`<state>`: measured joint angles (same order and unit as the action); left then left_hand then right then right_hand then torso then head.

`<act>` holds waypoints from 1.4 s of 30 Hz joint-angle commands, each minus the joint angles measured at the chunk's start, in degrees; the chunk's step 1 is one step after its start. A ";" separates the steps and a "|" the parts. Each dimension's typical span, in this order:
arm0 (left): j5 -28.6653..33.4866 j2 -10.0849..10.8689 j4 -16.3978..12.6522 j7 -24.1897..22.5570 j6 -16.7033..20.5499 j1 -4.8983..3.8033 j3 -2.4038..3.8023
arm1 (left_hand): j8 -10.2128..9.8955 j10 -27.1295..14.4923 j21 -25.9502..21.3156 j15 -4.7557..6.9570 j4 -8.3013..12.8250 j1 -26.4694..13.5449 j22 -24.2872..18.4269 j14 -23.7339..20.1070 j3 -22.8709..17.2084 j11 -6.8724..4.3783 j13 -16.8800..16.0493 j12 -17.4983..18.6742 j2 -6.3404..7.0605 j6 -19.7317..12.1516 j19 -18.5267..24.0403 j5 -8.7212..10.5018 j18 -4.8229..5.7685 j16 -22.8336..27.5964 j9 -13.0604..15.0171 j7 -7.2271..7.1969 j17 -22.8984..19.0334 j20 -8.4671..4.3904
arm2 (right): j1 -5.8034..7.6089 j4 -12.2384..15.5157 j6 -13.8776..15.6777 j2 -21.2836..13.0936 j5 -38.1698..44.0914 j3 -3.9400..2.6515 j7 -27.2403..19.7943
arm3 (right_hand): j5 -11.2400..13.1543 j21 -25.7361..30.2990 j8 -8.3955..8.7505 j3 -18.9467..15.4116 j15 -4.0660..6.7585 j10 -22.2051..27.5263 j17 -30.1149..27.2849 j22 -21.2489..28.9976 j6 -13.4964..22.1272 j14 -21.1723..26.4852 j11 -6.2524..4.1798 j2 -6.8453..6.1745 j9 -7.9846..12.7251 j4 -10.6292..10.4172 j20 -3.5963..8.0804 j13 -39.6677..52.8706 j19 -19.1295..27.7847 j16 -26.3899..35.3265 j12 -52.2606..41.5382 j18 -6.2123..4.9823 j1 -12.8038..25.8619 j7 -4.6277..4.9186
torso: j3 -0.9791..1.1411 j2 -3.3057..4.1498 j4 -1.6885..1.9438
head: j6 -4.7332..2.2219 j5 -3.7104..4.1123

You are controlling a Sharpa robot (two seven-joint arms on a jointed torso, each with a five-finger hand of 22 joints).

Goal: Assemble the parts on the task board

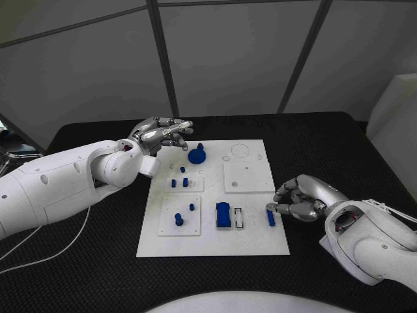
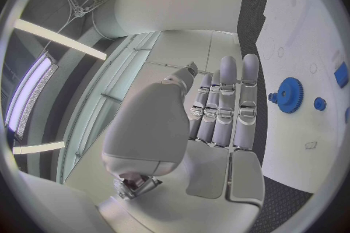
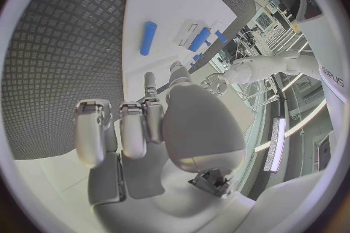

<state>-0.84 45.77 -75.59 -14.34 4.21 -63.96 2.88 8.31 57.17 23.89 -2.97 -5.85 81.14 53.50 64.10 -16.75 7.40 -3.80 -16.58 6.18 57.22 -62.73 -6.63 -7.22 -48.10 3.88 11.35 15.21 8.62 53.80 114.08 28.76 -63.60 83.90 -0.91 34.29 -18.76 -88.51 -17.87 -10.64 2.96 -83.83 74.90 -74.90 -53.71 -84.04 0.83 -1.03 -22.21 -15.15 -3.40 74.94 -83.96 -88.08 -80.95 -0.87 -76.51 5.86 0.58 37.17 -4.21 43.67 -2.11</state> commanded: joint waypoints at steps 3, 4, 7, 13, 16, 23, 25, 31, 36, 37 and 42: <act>-0.08 0.01 -0.23 -0.46 -0.51 -0.07 0.02 | 0.20 -0.42 -0.13 0.06 0.32 -0.03 -0.07 -0.34 0.09 0.10 -0.05 -0.16 -0.35 -0.32 0.49 -0.06 -3.17 0.38 -0.02 -0.10 -0.07 -0.06 | 0.05 -0.11 -1.66 -0.78 2.69 -0.11 -1.21 | 0.04 0.27 1.07 -0.89 -0.40 -2.18 10.98 -13.76 -2.17 -5.08 0.28 -0.12 0.77 -0.10 -0.58 8.18 -4.51 0.21 0.39 0.30 -0.89 -0.22 | 0.02 0.13 -0.57 | 0.02 0.21; -0.08 -0.01 -0.23 -0.47 -0.52 -0.07 0.02 | 0.20 -0.42 -0.13 0.06 0.32 -0.03 -0.07 -0.34 0.09 0.10 -0.05 -0.16 -0.35 -0.32 0.49 -0.06 -3.17 0.38 -0.02 -0.10 -0.07 -0.06 | 0.04 -0.26 -2.18 -0.71 3.35 -0.11 -0.89 | 0.02 0.22 1.12 -1.02 -0.35 -2.22 11.02 -13.80 -2.60 -5.09 0.20 -0.14 0.84 -0.15 -0.55 8.22 -4.56 0.20 0.34 0.32 -0.93 -0.31 | -0.01 0.11 -0.49 | 0.03 0.28; -0.08 -0.09 -0.24 -0.50 -0.55 -0.06 0.02 | 0.20 -0.42 -0.13 0.06 0.32 -0.03 -0.07 -0.34 0.09 0.10 -0.05 -0.16 -0.35 -0.32 0.49 -0.06 -3.17 0.38 -0.02 -0.10 -0.07 -0.06 | 0.02 -0.85 -4.03 -0.40 4.89 -0.10 0.30 | -0.09 -0.12 1.22 -1.37 -0.19 -2.63 11.44 -14.07 -3.70 -5.19 -0.01 -0.22 0.93 -0.29 -0.44 8.87 -4.86 -0.02 -0.52 0.43 -1.03 -0.58 | -0.14 0.03 -0.11 | 0.28 0.62; -0.08 -0.06 -0.30 -0.53 -0.58 -0.05 0.02 | 0.20 -0.42 -0.13 0.06 0.32 -0.03 -0.07 -0.34 0.09 0.10 -0.05 -0.16 -0.35 -0.32 0.49 -0.06 -3.17 0.38 -0.02 -0.10 -0.07 -0.06 | -0.04 -2.08 -6.74 0.76 6.47 0.00 2.10 | -0.60 -0.19 1.29 -1.61 -0.04 -2.84 11.91 -14.12 -4.47 -5.29 -0.20 -0.34 0.91 -0.24 -0.31 9.20 -4.92 -0.27 -0.96 0.45 -1.36 -0.78 | -0.18 0.10 0.07 | 0.46 0.70; -0.08 -0.08 -0.28 -0.53 -0.59 -0.05 0.02 | 0.20 -0.42 -0.13 0.06 0.32 -0.03 -0.07 -0.34 0.09 0.10 -0.05 -0.16 -0.35 -0.32 0.49 -0.06 -3.17 0.38 -0.02 -0.10 -0.07 -0.06 | -0.06 -2.57 -7.20 1.60 6.79 0.05 2.46 | -0.65 -0.16 1.30 -1.63 -0.03 -2.84 11.90 -14.10 -4.54 -5.29 -0.21 -0.36 0.90 -0.23 -0.30 9.19 -4.89 -0.26 -0.94 0.44 -1.40 -0.80 | -0.14 0.10 -0.06 | 0.51 0.53; -0.08 -0.13 -0.22 -0.48 -0.68 -0.02 0.02 | 0.20 -0.42 -0.13 0.06 0.32 -0.03 -0.07 -0.34 0.09 0.10 -0.05 -0.16 -0.35 -0.32 0.49 -0.06 -3.17 0.38 -0.02 -0.10 -0.07 -0.06 | -0.14 -3.43 -8.02 3.11 7.42 0.15 3.01 | -1.12 -0.16 1.37 -1.74 0.05 -2.86 11.90 -14.10 -4.86 -5.29 -0.29 -0.31 0.85 -0.27 -0.22 9.23 -4.90 -0.26 -0.97 0.44 -1.53 -0.88 | -0.20 0.08 -0.06 | 0.56 0.52; -0.08 -0.13 -0.22 -0.47 -0.69 -0.02 0.02 | 0.20 -0.42 -0.13 0.06 0.32 -0.03 -0.07 -0.34 0.09 0.10 -0.05 -0.16 -0.35 -0.32 0.49 -0.06 -3.17 0.38 -0.02 -0.10 -0.07 -0.06 | -0.16 -3.60 -8.35 3.34 7.49 0.17 3.10 | -1.13 -0.16 1.38 -1.74 0.05 -2.86 11.91 -14.10 -4.87 -5.29 -0.29 -0.31 0.84 -0.27 -0.22 9.24 -4.90 -0.27 -0.98 0.44 -1.53 -0.88 | -0.21 0.09 -0.04 | 0.60 0.52; -0.08 -0.13 -0.22 -0.45 -0.70 0.01 0.02 | 0.20 -0.42 -0.13 0.06 0.32 -0.03 -0.07 -0.34 0.09 0.10 -0.05 -0.16 -0.35 -0.32 0.49 -0.06 -3.17 0.38 -0.02 -0.10 -0.07 -0.06 | -0.42 -4.20 -11.07 4.08 7.71 0.23 3.34 | -1.47 -0.17 1.37 -1.74 0.15 -2.89 11.98 -14.11 -5.44 -5.30 -0.43 -0.01 0.73 -0.31 -0.13 9.30 -4.90 -0.30 -1.03 0.44 -1.76 -1.07 | -0.21 0.06 0.02 | 0.75 0.51; -0.08 -0.08 -0.19 -0.43 -0.70 0.02 0.02 | 0.20 -0.42 -0.13 0.06 0.32 -0.03 -0.07 -0.34 0.09 0.10 -0.05 -0.16 -0.35 -0.32 0.49 -0.06 -3.17 0.38 -0.02 -0.10 -0.07 -0.06 | -0.59 -4.54 -12.53 4.32 8.49 0.28 3.52 | -1.46 -0.13 1.39 -1.73 0.17 -2.88 11.93 -14.08 -5.49 -5.29 -0.46 0.05 0.72 -0.31 -0.12 9.27 -4.87 -0.28 -0.99 0.43 -1.81 -1.08 | -0.20 0.02 -0.03 | 0.83 0.40; -0.08 -0.07 -0.19 -0.43 -0.71 0.02 0.02 | 0.22 -0.44 -0.15 0.06 0.38 0.02 -0.08 -0.35 0.07 0.10 -0.06 -0.20 -0.37 -0.33 0.49 -0.06 -3.17 0.38 -0.02 -0.10 -0.09 -0.06 | -0.61 -4.59 -12.74 4.35 8.70 0.28 3.56 | -1.46 -0.13 1.39 -1.73 0.17 -2.88 11.93 -14.08 -5.49 -5.29 -0.46 0.05 0.72 -0.31 -0.12 9.27 -4.87 -0.28 -0.99 0.43 -1.81 -1.08 | -0.20 0.02 -0.05 | 0.83 0.42; -0.08 -0.04 -0.16 -0.42 -0.71 0.03 0.02 | 0.23 -0.44 -0.16 0.06 0.40 0.04 -0.09 -0.36 0.06 0.11 -0.06 -0.21 -0.38 -0.34 0.49 -0.05 -3.17 0.37 -0.02 -0.10 -0.09 -0.06 | -0.67 -4.83 -13.71 4.64 9.52 0.30 3.66 | -1.43 -0.16 1.42 -1.71 0.20 -2.88 11.94 -14.10 -5.57 -5.29 -0.48 0.13 0.71 -0.30 -0.10 9.28 -4.90 -0.28 -0.99 0.44 -1.90 -1.12 | -0.22 0.06 -0.07 | 0.77 0.40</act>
<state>-0.84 45.73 -75.68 -14.36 4.17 -63.86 2.85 8.30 57.18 23.89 -2.97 -5.85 81.14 53.46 64.10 -16.75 7.40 -3.80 -16.58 6.18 57.22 -62.73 -6.63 -7.22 -48.10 3.88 11.35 15.16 8.62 53.20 109.29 17.65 -59.05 91.97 -0.73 37.58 -19.97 -88.44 -16.64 -12.16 2.96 -84.05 74.93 -74.90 -58.81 -84.04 0.60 -0.94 -21.58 -15.43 -3.59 74.93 -84.17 -88.07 -81.82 -0.87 -77.92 4.80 0.37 37.21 -4.21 44.48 -1.71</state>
